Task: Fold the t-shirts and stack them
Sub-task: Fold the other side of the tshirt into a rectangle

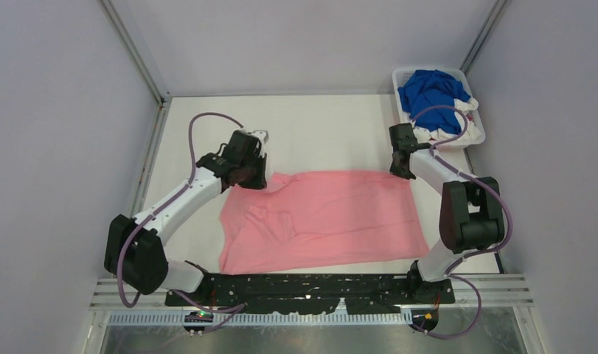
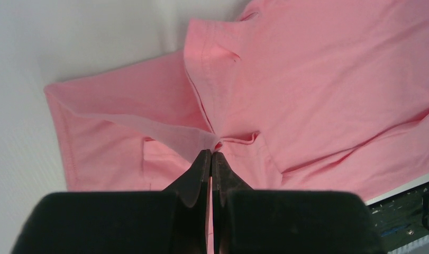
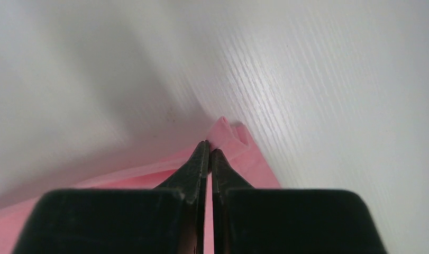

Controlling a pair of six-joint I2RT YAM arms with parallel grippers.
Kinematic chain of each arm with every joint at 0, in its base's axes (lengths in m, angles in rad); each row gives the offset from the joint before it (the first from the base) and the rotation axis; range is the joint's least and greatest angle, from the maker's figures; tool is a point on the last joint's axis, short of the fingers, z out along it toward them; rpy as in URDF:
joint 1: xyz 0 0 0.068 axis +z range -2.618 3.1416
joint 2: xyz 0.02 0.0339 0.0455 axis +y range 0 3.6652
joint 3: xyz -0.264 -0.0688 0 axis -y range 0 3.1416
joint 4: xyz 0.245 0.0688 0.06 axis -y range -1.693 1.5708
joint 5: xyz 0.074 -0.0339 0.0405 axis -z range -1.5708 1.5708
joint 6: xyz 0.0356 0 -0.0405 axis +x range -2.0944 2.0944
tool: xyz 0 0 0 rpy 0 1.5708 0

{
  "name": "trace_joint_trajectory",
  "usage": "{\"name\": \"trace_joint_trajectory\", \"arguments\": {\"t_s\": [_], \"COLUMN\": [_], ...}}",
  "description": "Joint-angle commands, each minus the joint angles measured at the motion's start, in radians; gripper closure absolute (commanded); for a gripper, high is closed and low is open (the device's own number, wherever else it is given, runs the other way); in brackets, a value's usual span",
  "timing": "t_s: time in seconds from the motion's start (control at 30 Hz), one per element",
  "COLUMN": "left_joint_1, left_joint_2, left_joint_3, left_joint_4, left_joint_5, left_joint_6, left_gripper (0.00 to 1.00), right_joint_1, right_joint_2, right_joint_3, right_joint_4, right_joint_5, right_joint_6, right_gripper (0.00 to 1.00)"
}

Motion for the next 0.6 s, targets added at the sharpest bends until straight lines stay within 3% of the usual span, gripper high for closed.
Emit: {"name": "trace_joint_trajectory", "arguments": {"t_s": [0.0,0.57], "left_joint_1": [-0.038,-0.118], "left_joint_2": [-0.104,-0.444], "left_joint_3": [-0.063,-0.303], "left_joint_4": [0.021,-0.075], "left_joint_5": [-0.039,-0.19], "left_joint_6": [-0.01,-0.126], "left_gripper": [1.0,1.0], "right_joint_1": [0.012,0.012], "right_joint_2": [-0.117,-0.408], "right_joint_3": [-0.074,-0.279], "right_joint_4": [0.031,-0.038], "right_joint_5": [0.006,0.024], "right_joint_6": [-0.022,-0.019], "right_gripper": [0.95,0.95]}}
